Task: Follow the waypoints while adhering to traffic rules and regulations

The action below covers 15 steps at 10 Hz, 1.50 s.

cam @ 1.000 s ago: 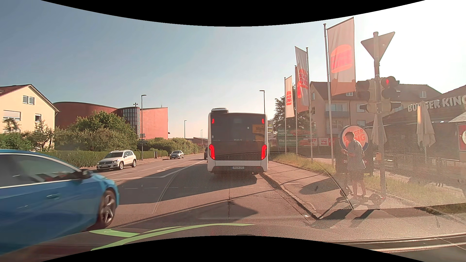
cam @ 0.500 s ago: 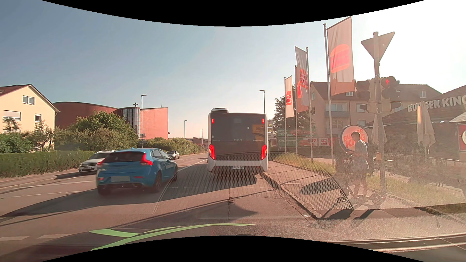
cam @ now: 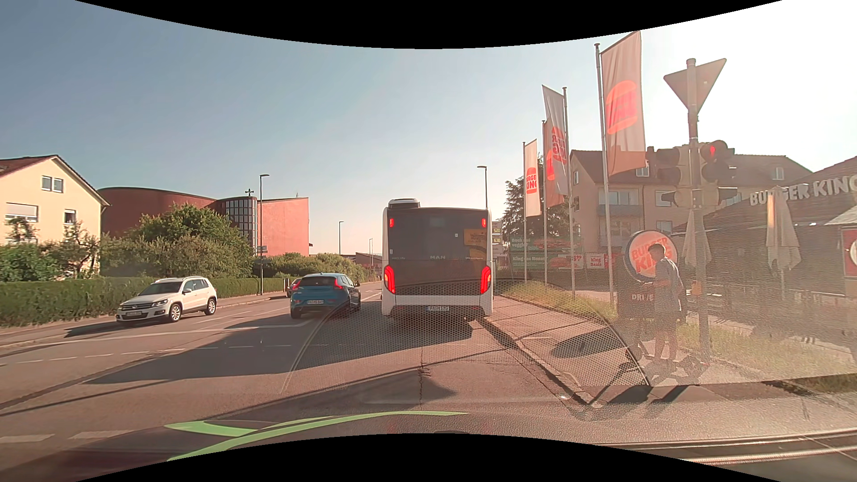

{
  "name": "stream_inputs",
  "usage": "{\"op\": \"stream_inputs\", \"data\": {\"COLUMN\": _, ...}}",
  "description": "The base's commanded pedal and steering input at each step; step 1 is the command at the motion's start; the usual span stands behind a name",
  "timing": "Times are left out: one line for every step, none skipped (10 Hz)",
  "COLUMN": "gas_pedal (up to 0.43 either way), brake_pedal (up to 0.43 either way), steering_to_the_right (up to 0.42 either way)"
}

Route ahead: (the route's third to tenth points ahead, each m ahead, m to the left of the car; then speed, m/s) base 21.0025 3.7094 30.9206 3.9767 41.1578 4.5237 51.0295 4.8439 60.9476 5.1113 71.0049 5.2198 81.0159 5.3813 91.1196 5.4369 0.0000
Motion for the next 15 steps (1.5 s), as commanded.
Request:
{"op": "stream_inputs", "data": {"gas_pedal": 0.0, "brake_pedal": 0.207, "steering_to_the_right": 0.004}}
{"op": "stream_inputs", "data": {"gas_pedal": 0.0, "brake_pedal": 0.207, "steering_to_the_right": 0.004}}
{"op": "stream_inputs", "data": {"gas_pedal": 0.0, "brake_pedal": 0.207, "steering_to_the_right": 0.003}}
{"op": "stream_inputs", "data": {"gas_pedal": 0.0, "brake_pedal": 0.213, "steering_to_the_right": 0.003}}
{"op": "stream_inputs", "data": {"gas_pedal": 0.0, "brake_pedal": 0.177, "steering_to_the_right": 0.003}}
{"op": "stream_inputs", "data": {"gas_pedal": 0.0, "brake_pedal": 0.116, "steering_to_the_right": 0.004}}
{"op": "stream_inputs", "data": {"gas_pedal": 0.0, "brake_pedal": 0.152, "steering_to_the_right": 0.004}}
{"op": "stream_inputs", "data": {"gas_pedal": 0.0, "brake_pedal": 0.177, "steering_to_the_right": 0.004}}
{"op": "stream_inputs", "data": {"gas_pedal": 0.0, "brake_pedal": 0.183, "steering_to_the_right": 0.003}}
{"op": "stream_inputs", "data": {"gas_pedal": 0.0, "brake_pedal": 0.183, "steering_to_the_right": 0.004}}
{"op": "stream_inputs", "data": {"gas_pedal": 0.0, "brake_pedal": 0.183, "steering_to_the_right": 0.004}}
{"op": "stream_inputs", "data": {"gas_pedal": 0.0, "brake_pedal": 0.183, "steering_to_the_right": 0.004}}
{"op": "stream_inputs", "data": {"gas_pedal": 0.0, "brake_pedal": 0.183, "steering_to_the_right": 0.004}}
{"op": "stream_inputs", "data": {"gas_pedal": 0.0, "brake_pedal": 0.183, "steering_to_the_right": 0.004}}
{"op": "stream_inputs", "data": {"gas_pedal": 0.0, "brake_pedal": 0.183, "steering_to_the_right": 0.004}}
